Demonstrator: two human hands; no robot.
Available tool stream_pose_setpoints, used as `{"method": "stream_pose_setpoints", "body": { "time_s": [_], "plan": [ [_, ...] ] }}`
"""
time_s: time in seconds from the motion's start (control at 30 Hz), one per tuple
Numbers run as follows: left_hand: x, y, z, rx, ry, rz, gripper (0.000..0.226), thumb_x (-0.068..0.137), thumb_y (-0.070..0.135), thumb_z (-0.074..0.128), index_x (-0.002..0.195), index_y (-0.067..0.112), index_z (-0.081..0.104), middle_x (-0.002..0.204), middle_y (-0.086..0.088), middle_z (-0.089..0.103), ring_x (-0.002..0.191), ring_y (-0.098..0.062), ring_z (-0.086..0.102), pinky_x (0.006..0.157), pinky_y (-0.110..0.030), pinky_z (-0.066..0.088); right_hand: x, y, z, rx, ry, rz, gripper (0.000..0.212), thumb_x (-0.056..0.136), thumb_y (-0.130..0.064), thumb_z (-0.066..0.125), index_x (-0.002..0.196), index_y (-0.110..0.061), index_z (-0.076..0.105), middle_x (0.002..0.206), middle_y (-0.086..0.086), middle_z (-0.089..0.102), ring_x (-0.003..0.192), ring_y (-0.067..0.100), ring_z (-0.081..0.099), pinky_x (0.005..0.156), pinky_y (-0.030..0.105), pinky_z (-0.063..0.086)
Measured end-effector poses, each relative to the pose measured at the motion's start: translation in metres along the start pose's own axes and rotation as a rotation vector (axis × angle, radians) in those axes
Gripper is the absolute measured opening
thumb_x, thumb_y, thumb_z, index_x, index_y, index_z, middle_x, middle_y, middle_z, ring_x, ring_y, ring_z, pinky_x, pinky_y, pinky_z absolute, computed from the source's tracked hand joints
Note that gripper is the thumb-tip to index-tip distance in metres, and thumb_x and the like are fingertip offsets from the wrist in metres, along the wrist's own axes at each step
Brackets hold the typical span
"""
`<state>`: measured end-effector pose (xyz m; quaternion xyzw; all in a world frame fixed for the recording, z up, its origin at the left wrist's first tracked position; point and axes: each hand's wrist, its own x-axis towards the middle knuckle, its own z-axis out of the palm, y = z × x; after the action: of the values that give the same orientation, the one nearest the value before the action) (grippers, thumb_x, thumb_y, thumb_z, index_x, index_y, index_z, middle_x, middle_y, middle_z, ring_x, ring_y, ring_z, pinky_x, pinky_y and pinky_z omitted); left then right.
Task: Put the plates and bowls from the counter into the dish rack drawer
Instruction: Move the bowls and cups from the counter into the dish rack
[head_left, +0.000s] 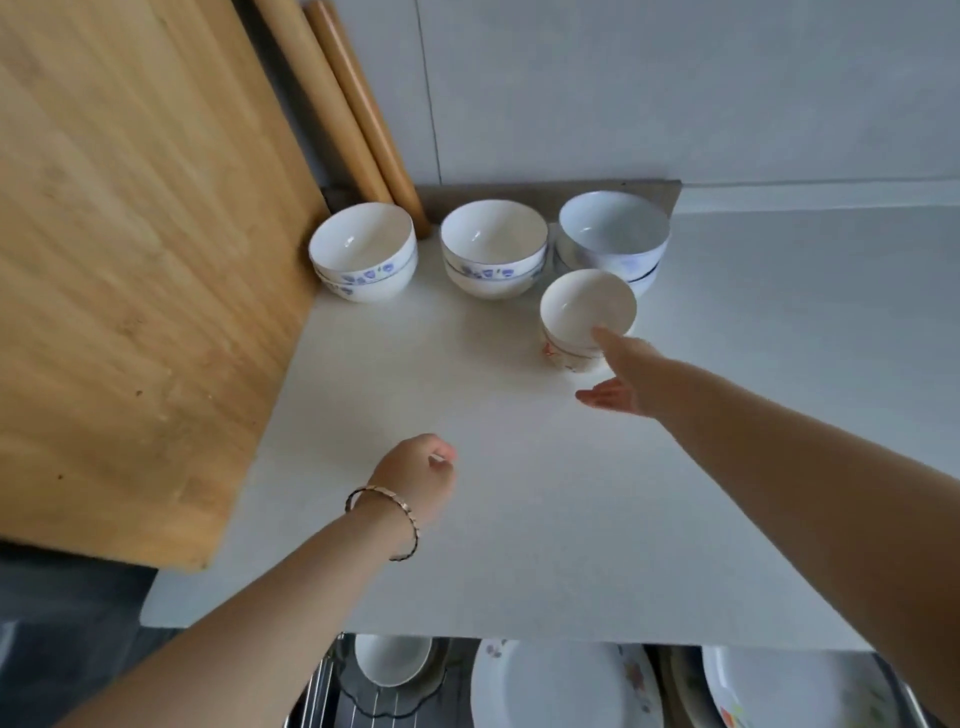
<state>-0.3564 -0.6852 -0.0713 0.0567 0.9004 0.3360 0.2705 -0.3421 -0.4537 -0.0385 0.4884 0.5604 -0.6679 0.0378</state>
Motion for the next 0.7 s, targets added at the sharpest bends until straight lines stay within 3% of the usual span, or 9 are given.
{"method": "stream_pose_setpoints", "body": {
  "time_s": [0.07, 0.13, 0.2, 0.27, 0.37, 0.47, 0.53, 0.6, 0.7],
  "plan": [
    [0.006, -0.006, -0.002, -0.003, -0.026, 0.020, 0.024, 0.085, 0.005, 0.041, 0.090, 0.018, 0.061, 0.100, -0.014, 0.071, 0.091, -0.030, 0.068, 0.080, -0.032, 0.051, 0.016, -0.001, 0.009, 0.165, -0.004, -0.006, 0.048, 0.096, -0.030, 0.043, 0.139, -0.011, 0.032, 0.122, 0.017, 0.048, 0.098, 0.036, 0.062, 0.076, 0.039, 0.055],
    [0.008, -0.012, -0.002, -0.016, -0.034, 0.032, 0.025, 0.085, 0.005, 0.041, 0.096, 0.013, 0.063, 0.099, -0.015, 0.070, 0.092, -0.030, 0.068, 0.083, -0.034, 0.052, 0.024, 0.002, 0.016, 0.265, -0.005, -0.051, 0.042, 0.096, -0.014, 0.036, 0.137, -0.007, 0.034, 0.091, 0.013, 0.053, 0.078, 0.029, 0.062, 0.069, 0.040, 0.057],
    [0.004, -0.018, -0.001, -0.072, -0.035, 0.018, 0.026, 0.086, 0.002, 0.041, 0.097, 0.010, 0.063, 0.097, -0.016, 0.071, 0.088, -0.029, 0.068, 0.085, -0.035, 0.053, 0.025, 0.009, 0.018, 0.306, 0.027, -0.087, 0.044, 0.092, -0.001, 0.030, 0.136, -0.004, 0.033, 0.077, 0.012, 0.047, 0.066, 0.026, 0.060, 0.074, 0.042, 0.057],
    [-0.005, -0.021, 0.001, -0.151, -0.034, -0.011, 0.025, 0.086, 0.001, 0.040, 0.097, 0.008, 0.062, 0.090, -0.015, 0.070, 0.080, -0.026, 0.067, 0.081, -0.034, 0.053, 0.015, 0.019, 0.016, 0.316, 0.015, -0.095, 0.047, 0.089, 0.006, 0.027, 0.135, -0.001, 0.032, 0.078, 0.015, 0.048, 0.065, 0.028, 0.060, 0.081, 0.042, 0.056],
    [-0.025, -0.012, 0.007, -0.368, -0.063, -0.080, 0.026, 0.089, 0.002, 0.045, 0.111, 0.002, 0.058, 0.078, -0.008, 0.063, 0.064, -0.021, 0.062, 0.064, -0.031, 0.053, -0.015, 0.046, 0.000, 0.262, -0.049, -0.069, 0.045, 0.084, 0.007, 0.028, 0.128, -0.001, 0.035, 0.092, 0.020, 0.054, 0.068, 0.031, 0.067, 0.063, 0.037, 0.061],
    [-0.057, 0.003, 0.012, -0.602, -0.236, -0.137, 0.045, 0.090, 0.022, 0.055, 0.131, 0.010, 0.042, 0.085, -0.005, 0.059, 0.064, -0.019, 0.063, 0.055, -0.029, 0.054, -0.061, 0.089, -0.022, 0.177, -0.163, -0.009, 0.032, 0.084, 0.005, 0.031, 0.114, -0.003, 0.039, 0.092, 0.021, 0.058, 0.060, 0.028, 0.072, 0.054, 0.032, 0.060],
    [-0.084, 0.007, 0.021, -0.608, -0.375, -0.130, 0.060, 0.087, 0.037, 0.056, 0.139, 0.022, 0.029, 0.097, -0.004, 0.058, 0.069, -0.022, 0.068, 0.058, -0.034, 0.058, -0.095, 0.122, -0.037, 0.041, -0.216, 0.016, 0.026, 0.086, 0.002, 0.034, 0.104, -0.008, 0.049, 0.093, 0.019, 0.061, 0.059, 0.026, 0.072, 0.055, 0.030, 0.060],
    [-0.113, 0.000, 0.033, -0.543, -0.446, -0.105, 0.061, 0.086, 0.043, 0.055, 0.138, 0.030, 0.027, 0.105, -0.002, 0.059, 0.068, -0.024, 0.071, 0.058, -0.034, 0.061, -0.126, 0.157, -0.053, -0.104, -0.267, -0.006, 0.027, 0.087, 0.000, 0.039, 0.093, -0.021, 0.055, 0.092, 0.016, 0.064, 0.060, 0.025, 0.072, 0.054, 0.029, 0.060],
    [-0.158, -0.028, 0.059, -0.346, -0.417, -0.100, 0.043, 0.088, 0.021, 0.053, 0.127, 0.033, 0.039, 0.095, 0.006, 0.059, 0.059, -0.024, 0.072, 0.056, -0.037, 0.061, -0.167, 0.209, -0.074, -0.272, -0.342, -0.052, 0.035, 0.078, -0.008, 0.051, 0.095, -0.038, 0.056, 0.093, 0.005, 0.066, 0.071, 0.021, 0.071, 0.054, 0.028, 0.058]
  ]
}}
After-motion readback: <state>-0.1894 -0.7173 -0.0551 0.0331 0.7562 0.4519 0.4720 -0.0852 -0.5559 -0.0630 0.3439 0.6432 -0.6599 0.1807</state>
